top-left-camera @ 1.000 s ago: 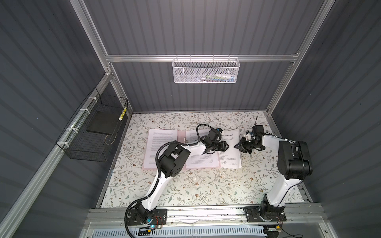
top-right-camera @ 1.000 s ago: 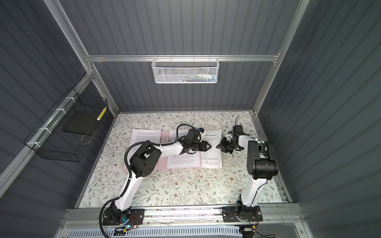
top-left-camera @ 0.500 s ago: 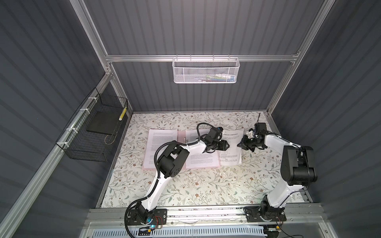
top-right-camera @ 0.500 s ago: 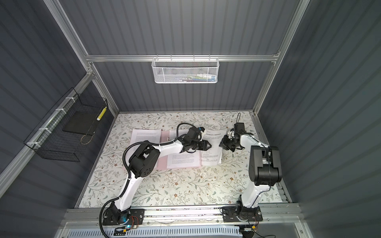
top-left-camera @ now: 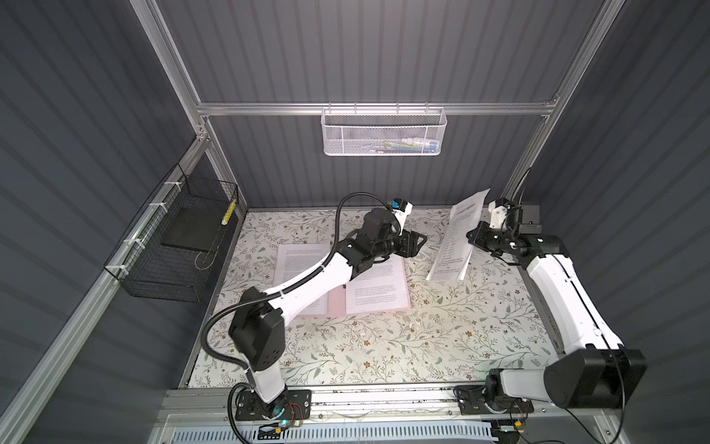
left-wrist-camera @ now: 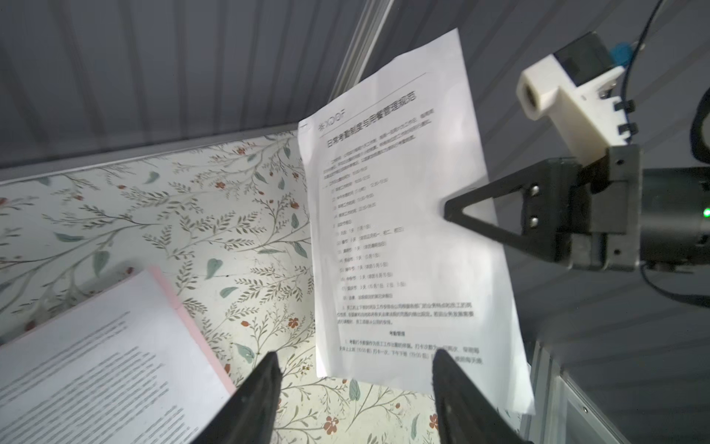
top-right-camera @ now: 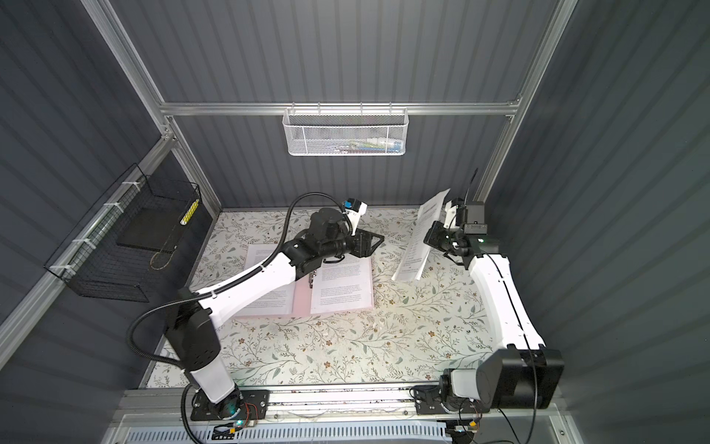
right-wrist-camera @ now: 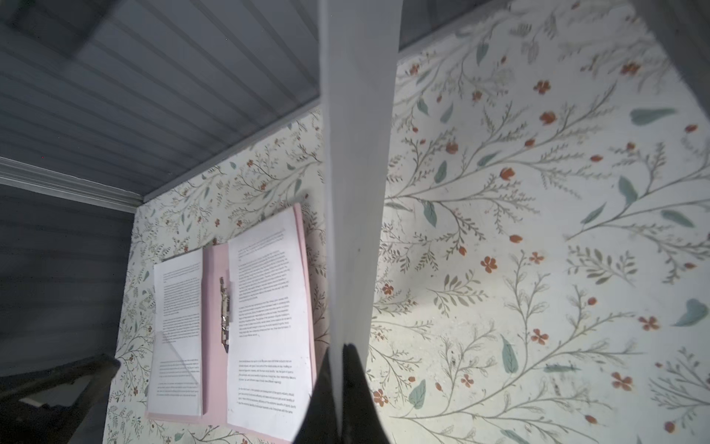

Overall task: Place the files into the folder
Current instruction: 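Lift the printed sheet with the right gripper while the left gripper holds the clip, then lower the held sheet onto the folder clip with the right gripper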

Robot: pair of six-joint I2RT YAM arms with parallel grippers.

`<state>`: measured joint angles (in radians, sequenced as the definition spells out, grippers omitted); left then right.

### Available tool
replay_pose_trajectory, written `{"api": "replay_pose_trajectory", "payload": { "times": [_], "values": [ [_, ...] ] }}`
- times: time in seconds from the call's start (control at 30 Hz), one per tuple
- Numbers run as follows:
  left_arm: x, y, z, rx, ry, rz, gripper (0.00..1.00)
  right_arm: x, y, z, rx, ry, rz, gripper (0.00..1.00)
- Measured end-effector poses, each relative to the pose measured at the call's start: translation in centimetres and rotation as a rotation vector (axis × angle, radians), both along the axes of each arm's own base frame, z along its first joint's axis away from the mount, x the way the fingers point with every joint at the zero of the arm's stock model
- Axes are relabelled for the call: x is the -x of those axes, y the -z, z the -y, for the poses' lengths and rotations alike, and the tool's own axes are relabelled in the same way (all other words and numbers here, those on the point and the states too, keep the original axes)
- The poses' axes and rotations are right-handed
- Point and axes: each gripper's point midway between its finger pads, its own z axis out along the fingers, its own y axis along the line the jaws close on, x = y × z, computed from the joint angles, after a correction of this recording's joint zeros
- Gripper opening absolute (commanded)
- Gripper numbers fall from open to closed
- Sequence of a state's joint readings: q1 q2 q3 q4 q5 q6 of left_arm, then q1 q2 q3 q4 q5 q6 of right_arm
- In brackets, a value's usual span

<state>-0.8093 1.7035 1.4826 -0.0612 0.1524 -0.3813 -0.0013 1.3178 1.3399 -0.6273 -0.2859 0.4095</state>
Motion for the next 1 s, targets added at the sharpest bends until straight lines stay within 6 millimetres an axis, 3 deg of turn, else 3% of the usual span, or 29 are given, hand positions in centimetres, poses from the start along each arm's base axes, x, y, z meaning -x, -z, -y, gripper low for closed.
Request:
{"api": "replay_pose_trajectory", "payload": {
  "times": [0.13,0.23,0.37,0.43,0.6,0.73,0.8,1.0],
  "values": [
    [1.9,2.9,-5.4,-0.07,-0.086,-0.026,0.64,1.9,-4.8,-1.8,-0.021,-0.06,0.132,0.0],
    [2.2,5.4,-9.6,-0.101,-0.159,-0.079,0.64,2.9,-7.4,-4.2,-0.054,-0.147,0.192,0.0],
    [1.3,7.5,-16.4,-0.07,-0.297,-0.157,0.64,2.9,-8.7,-7.9,-0.086,-0.263,0.219,0.0],
    [0.9,8.0,-19.3,-0.06,-0.37,-0.177,0.63,2.7,-8.3,-9.8,-0.107,-0.32,0.202,0.0],
    [0.9,8.0,-22.1,-0.022,-0.427,-0.19,0.62,1.3,-5.2,-13.8,-0.158,-0.423,0.113,0.0],
    [0.4,9.2,-24.2,-0.005,-0.478,-0.225,0.64,0.1,-2.6,-16.1,-0.205,-0.478,0.041,0.0],
    [0.0,9.6,-24.8,0.001,-0.49,-0.239,0.67,-0.4,-1.6,-17.0,-0.229,-0.501,0.016,0.0],
    [-0.8,11.4,-23.9,0.002,-0.456,-0.28,0.72,-2.2,1.3,-19.2,-0.302,-0.566,-0.052,0.0]
  ]
}}
